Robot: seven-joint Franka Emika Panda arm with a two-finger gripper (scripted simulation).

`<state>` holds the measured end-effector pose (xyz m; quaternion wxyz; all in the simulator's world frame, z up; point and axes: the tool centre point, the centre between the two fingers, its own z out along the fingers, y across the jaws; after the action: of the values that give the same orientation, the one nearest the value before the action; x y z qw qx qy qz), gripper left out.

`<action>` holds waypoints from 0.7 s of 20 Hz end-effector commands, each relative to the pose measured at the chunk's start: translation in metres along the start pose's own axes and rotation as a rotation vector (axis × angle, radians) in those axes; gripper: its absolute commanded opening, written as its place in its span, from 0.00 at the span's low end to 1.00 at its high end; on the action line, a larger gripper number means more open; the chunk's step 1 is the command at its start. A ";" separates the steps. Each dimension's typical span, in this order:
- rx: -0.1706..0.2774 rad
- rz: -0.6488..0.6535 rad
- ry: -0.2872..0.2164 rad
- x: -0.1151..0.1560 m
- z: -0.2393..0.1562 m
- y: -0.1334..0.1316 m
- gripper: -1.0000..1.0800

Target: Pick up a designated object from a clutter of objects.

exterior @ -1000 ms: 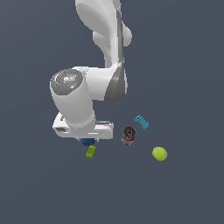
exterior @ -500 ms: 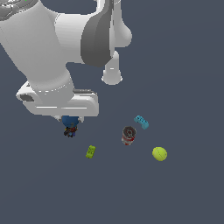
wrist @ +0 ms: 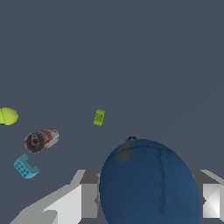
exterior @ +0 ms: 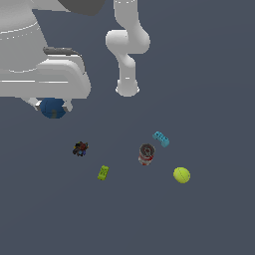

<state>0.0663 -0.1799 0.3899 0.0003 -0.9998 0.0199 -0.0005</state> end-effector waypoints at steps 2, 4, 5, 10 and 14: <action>0.000 -0.001 -0.001 -0.002 -0.025 0.010 0.00; -0.001 -0.001 -0.001 -0.003 -0.035 0.013 0.00; -0.001 -0.001 -0.001 -0.003 -0.040 0.015 0.00; -0.001 -0.001 -0.001 -0.004 -0.054 0.021 0.00; -0.001 -0.001 -0.001 -0.003 -0.057 0.023 0.00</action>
<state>0.0621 -0.2021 0.4453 0.0001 -0.9998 0.0196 0.0001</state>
